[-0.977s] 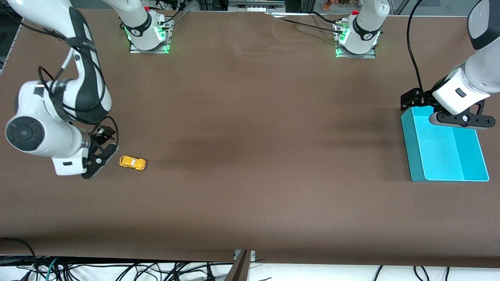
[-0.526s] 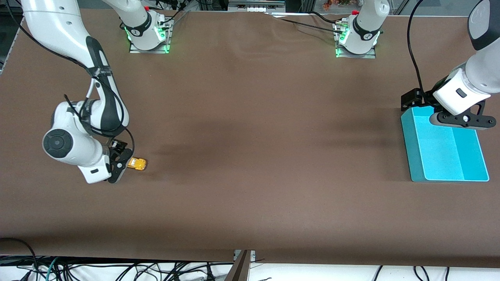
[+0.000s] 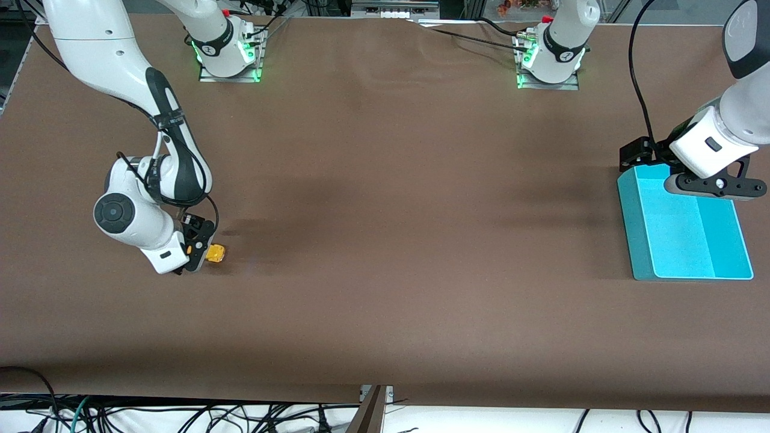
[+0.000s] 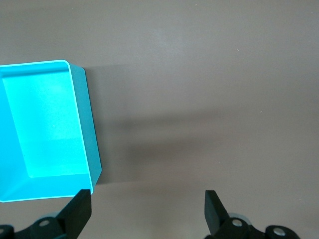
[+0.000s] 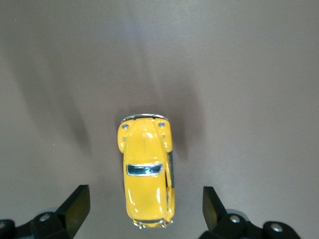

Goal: Wind and store yellow beetle car
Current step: 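Lower the right gripper and close it on the yellow car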

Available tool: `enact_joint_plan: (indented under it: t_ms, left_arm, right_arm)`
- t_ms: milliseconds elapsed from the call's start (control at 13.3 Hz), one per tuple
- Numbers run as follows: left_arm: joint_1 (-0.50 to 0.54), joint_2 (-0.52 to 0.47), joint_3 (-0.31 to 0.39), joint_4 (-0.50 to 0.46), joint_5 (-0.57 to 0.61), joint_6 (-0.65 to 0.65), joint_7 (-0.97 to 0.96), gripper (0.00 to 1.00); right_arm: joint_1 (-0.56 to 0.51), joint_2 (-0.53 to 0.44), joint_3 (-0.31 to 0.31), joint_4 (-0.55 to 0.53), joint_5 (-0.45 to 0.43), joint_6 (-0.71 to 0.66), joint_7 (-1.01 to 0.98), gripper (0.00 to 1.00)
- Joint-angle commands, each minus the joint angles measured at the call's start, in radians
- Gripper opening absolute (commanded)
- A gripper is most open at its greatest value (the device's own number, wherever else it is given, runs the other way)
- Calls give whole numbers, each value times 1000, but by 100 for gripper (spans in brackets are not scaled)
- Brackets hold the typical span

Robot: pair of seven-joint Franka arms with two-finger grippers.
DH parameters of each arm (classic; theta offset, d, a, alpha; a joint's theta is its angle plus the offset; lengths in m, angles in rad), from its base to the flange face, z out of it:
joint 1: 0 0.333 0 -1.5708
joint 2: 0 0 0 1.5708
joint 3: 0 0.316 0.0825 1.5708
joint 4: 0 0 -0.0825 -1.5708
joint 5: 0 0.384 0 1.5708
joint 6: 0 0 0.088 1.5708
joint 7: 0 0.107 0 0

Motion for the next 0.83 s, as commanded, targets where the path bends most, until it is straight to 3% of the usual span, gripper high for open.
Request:
enact_joint_plan:
  t_ms: [0, 451, 752]
  left_arm:
    - [6, 9, -1, 24, -3, -18, 12, 100]
    - [6, 9, -1, 24, -3, -18, 12, 100]
    - [6, 9, -1, 22, -3, -18, 12, 100]
  right_arm:
    - [-4, -34, 7, -75, 21, 70, -51, 100]
    - [-6, -43, 7, -76, 23, 70, -89, 98]
    - [-7, -43, 7, -76, 23, 70, -89, 55]
